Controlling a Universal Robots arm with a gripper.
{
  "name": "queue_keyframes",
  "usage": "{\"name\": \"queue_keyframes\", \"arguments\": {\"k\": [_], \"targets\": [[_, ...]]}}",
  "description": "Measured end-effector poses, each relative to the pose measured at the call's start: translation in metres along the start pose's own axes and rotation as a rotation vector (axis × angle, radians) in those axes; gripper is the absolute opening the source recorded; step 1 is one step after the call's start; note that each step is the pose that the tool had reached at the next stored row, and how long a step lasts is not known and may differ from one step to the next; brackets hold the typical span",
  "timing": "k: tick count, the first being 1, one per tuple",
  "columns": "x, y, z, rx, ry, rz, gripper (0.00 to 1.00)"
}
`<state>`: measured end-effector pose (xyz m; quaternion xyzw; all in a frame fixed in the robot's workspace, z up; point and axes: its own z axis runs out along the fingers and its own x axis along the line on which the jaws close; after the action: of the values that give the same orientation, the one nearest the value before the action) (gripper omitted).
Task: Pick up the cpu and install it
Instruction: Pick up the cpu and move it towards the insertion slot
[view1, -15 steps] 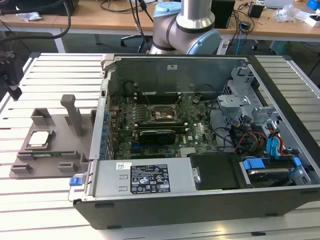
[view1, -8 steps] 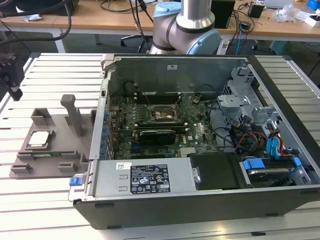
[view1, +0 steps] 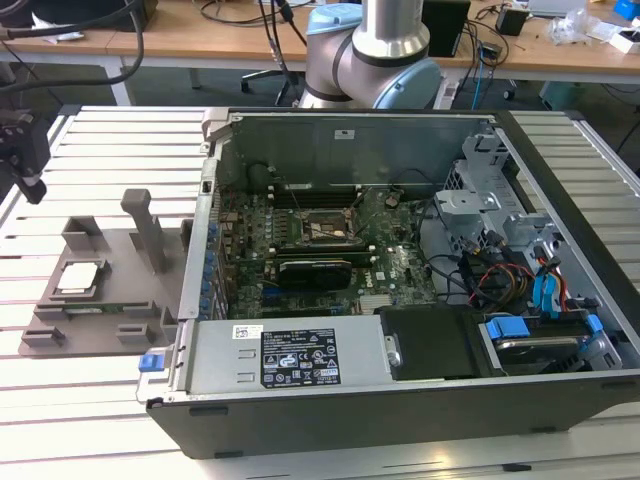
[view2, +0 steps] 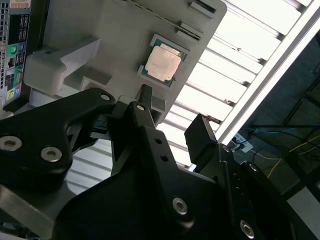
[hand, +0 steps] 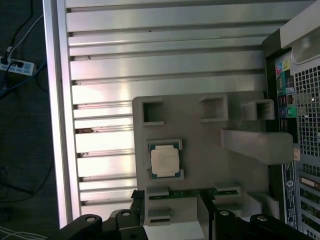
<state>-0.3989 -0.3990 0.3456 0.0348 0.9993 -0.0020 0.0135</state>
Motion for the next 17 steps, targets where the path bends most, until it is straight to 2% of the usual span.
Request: {"name": "queue_keyframes", "arguments": {"k": [17], "targets": [[0.0002,0.0000,0.0071,0.0000,0.0000,0.000,0.54]]}}
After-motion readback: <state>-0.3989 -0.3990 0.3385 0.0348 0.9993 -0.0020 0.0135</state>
